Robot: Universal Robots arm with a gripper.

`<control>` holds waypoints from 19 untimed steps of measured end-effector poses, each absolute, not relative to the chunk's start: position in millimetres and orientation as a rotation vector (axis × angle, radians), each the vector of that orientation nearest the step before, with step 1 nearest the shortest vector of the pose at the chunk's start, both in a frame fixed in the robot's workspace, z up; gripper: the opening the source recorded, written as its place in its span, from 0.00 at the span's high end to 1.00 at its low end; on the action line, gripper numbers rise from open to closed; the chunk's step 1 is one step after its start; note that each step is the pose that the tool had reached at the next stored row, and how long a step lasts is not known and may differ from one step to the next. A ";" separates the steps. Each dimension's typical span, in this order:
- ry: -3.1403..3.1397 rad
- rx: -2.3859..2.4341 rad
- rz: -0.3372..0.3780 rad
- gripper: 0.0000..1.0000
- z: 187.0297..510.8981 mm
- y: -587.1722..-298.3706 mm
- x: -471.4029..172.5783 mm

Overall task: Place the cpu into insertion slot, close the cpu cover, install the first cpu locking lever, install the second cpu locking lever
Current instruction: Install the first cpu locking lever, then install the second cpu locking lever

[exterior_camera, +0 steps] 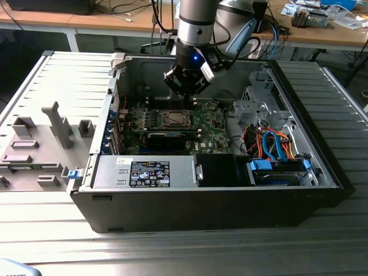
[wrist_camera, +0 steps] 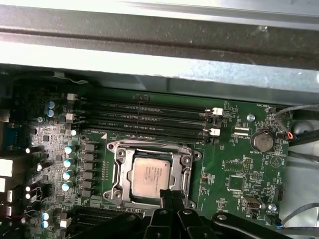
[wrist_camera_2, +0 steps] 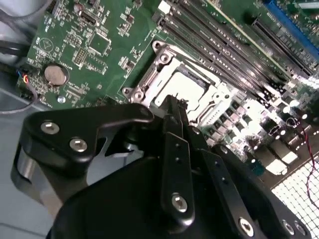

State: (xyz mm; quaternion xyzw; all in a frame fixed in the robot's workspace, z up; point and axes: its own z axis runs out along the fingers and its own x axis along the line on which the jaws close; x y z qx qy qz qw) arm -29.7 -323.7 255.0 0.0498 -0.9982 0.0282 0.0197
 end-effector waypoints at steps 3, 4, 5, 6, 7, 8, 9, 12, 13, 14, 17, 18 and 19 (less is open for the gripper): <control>-3.097 0.154 0.092 0.89 255.1 -323.6 -29.7; -3.097 0.154 0.094 0.89 255.1 -323.6 -29.7; -3.097 0.154 0.097 0.89 255.2 -323.6 -29.7; -3.096 0.154 0.099 0.89 255.2 -323.6 -29.7; -3.096 0.154 0.100 0.89 255.2 -323.6 -29.7; -3.096 0.154 0.103 0.89 255.3 -323.6 -29.7; -3.096 0.154 0.104 0.89 255.3 -323.6 -29.7; -3.096 0.154 0.112 0.89 255.5 -323.6 -29.7; -3.095 0.154 0.114 0.89 255.5 -323.6 -29.7; -3.095 0.154 0.116 0.89 255.5 -323.6 -29.7; -3.095 0.154 0.121 0.89 255.6 -323.6 -29.7; -3.095 0.154 0.124 0.89 255.7 -323.6 -29.7; -3.095 0.154 0.125 0.89 255.7 -323.6 -29.7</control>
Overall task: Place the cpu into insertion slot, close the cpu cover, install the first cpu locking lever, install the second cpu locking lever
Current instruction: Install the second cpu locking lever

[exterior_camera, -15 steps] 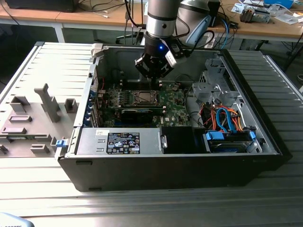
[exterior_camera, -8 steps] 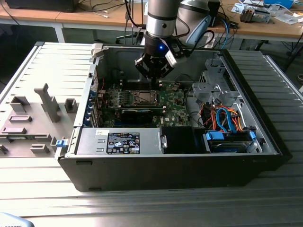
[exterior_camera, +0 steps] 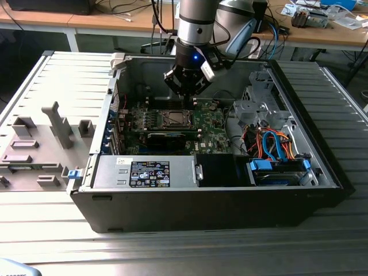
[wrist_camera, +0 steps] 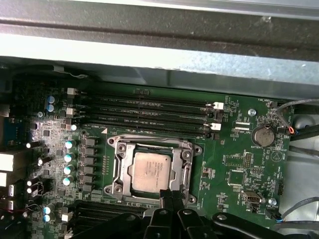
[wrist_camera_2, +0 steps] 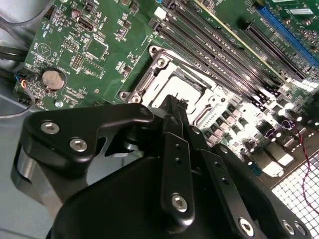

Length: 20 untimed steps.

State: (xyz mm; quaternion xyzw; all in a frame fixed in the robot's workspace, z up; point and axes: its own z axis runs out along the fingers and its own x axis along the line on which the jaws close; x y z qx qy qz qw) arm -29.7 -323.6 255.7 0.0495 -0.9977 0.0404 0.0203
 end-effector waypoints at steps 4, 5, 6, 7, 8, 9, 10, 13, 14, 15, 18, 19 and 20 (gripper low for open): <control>-3.094 0.153 0.133 0.89 255.8 -323.6 -29.7; -3.094 0.154 0.134 0.89 255.8 -323.6 -29.7; -3.094 0.153 0.135 0.89 255.9 -323.6 -29.7; -3.094 0.153 0.137 0.89 255.9 -323.7 -29.6; -3.094 0.154 0.139 0.89 256.0 -323.8 -29.7; -3.094 0.153 0.139 0.89 256.0 -323.8 -29.7; -3.094 0.153 0.139 0.89 255.9 -323.9 -29.7; -3.094 0.153 0.139 0.89 255.8 -324.4 -29.7; -3.094 0.154 0.139 0.89 255.9 -325.1 -29.6; -3.094 0.153 0.140 0.89 255.8 -325.8 -30.5; -3.099 0.153 0.142 0.89 255.7 -328.0 -37.9; -3.100 0.153 0.140 0.89 255.5 -328.8 -38.4; -3.100 0.153 0.129 0.89 255.4 -329.3 -38.5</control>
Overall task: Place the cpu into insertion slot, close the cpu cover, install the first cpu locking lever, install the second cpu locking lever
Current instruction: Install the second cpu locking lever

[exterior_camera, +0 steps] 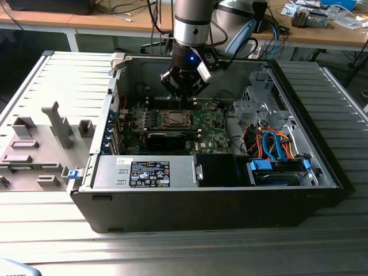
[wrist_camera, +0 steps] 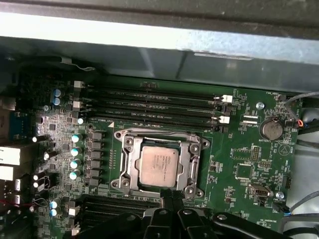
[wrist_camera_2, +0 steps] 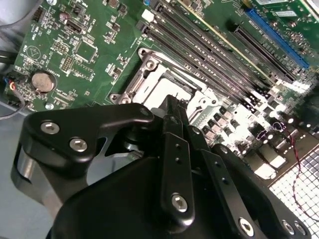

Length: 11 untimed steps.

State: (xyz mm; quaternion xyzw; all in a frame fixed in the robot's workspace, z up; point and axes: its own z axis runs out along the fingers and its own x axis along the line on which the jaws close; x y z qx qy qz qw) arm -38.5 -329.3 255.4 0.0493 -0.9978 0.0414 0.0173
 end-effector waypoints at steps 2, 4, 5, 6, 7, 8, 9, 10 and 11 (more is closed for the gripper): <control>-3.104 0.153 0.075 0.89 255.3 -330.0 -38.7; -3.107 0.153 0.008 0.89 255.4 -330.4 -38.8; -3.108 0.153 -0.018 0.89 255.4 -330.4 -38.9; -3.108 0.153 -0.049 0.89 255.3 -330.5 -38.9; -3.109 0.153 -0.072 0.89 255.3 -331.0 -38.9; -3.109 0.153 -0.074 0.89 255.3 -331.1 -38.9; -3.109 0.153 -0.074 0.89 255.3 -331.2 -38.9; -3.109 0.153 -0.074 0.89 255.3 -331.2 -38.9; -3.109 0.153 -0.074 0.89 255.3 -331.2 -38.9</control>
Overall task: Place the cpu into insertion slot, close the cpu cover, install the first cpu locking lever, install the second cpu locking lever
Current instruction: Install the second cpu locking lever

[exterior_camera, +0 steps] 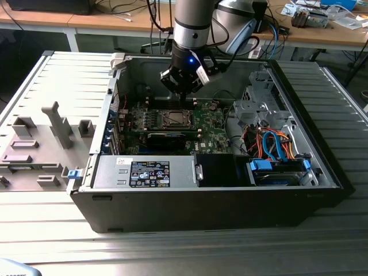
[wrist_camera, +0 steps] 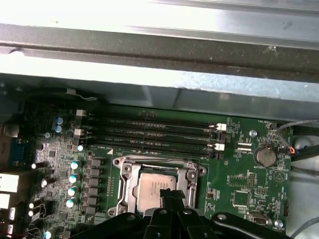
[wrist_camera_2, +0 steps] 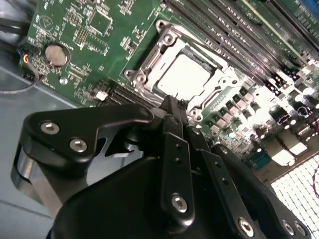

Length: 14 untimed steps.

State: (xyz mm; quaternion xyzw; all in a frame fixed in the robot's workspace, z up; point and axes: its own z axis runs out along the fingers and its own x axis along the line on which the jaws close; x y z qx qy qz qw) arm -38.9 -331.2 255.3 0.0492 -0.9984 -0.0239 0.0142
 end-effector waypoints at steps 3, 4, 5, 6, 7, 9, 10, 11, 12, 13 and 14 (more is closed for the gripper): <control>-3.129 0.155 -0.073 0.89 255.1 -331.4 -38.9; -3.143 0.156 -0.073 0.89 254.9 -331.3 -38.9; -3.151 0.157 -0.072 0.89 254.9 -331.3 -38.9; -3.154 0.157 -0.072 0.89 254.8 -331.3 -38.9; -3.154 0.128 -0.183 0.89 254.8 -331.3 -39.2; -3.152 0.118 -0.250 0.89 254.7 -351.0 -40.8; -3.152 0.118 -0.250 0.89 254.7 -354.7 -40.8; -3.152 0.118 -0.250 0.89 254.7 -355.2 -40.8; -3.152 0.118 -0.250 0.89 254.7 -355.6 -40.9; -3.152 0.118 -0.250 0.89 254.8 -355.9 -40.9; -3.152 0.118 -0.250 0.89 254.7 -356.2 -41.0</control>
